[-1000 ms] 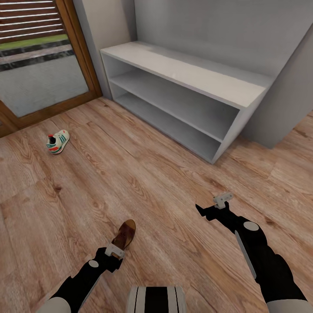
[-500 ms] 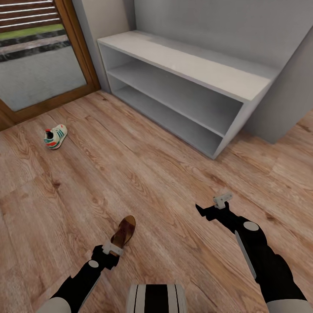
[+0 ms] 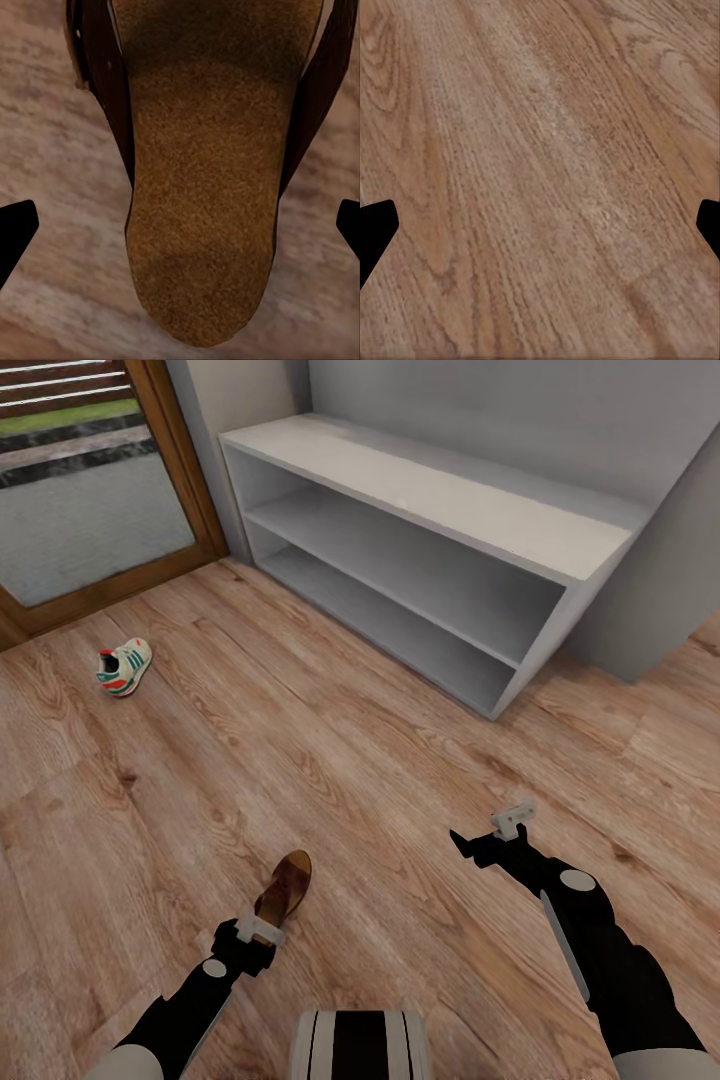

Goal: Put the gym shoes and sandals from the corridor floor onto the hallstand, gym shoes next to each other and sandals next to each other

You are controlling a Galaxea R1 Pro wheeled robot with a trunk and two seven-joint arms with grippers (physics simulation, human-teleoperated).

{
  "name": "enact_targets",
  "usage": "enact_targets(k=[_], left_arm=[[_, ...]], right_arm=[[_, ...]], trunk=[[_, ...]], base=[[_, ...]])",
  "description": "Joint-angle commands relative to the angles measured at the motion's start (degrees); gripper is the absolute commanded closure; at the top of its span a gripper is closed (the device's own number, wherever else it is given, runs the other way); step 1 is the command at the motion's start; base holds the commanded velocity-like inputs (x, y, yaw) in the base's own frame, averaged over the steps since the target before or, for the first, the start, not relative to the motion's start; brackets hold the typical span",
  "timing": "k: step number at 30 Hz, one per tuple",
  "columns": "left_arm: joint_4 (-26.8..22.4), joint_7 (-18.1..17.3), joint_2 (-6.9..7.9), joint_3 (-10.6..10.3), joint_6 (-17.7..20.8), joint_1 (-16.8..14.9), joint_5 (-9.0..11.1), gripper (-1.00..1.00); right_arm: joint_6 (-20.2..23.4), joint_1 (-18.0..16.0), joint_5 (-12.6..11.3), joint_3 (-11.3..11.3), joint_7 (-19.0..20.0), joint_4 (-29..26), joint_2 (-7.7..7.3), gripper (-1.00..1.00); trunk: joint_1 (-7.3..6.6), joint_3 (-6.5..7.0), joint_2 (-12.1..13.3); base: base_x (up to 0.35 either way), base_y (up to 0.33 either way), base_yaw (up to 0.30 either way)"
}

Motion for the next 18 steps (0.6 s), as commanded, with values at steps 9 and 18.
enact_targets(k=[9, 18], left_arm=[[-0.22, -0.10, 0.04, -0.33, 0.19, 0.06, -0.67, -1.00], [-0.31, -0.03, 0.11, -0.36, 0.10, 0.03, -0.76, -1.00]], right_arm=[[0.19, -0.02, 0.63, -0.08, 0.44, -0.06, 0.01, -1.00], [0.19, -0.02, 0.66, -0.14, 0.44, -0.14, 0.01, -1.00]], trunk=[[0.04, -0.75, -0.04], [0.06, -1.06, -0.06]], base=[[0.000, 0.000, 0.000], [0.000, 0.000, 0.000]])
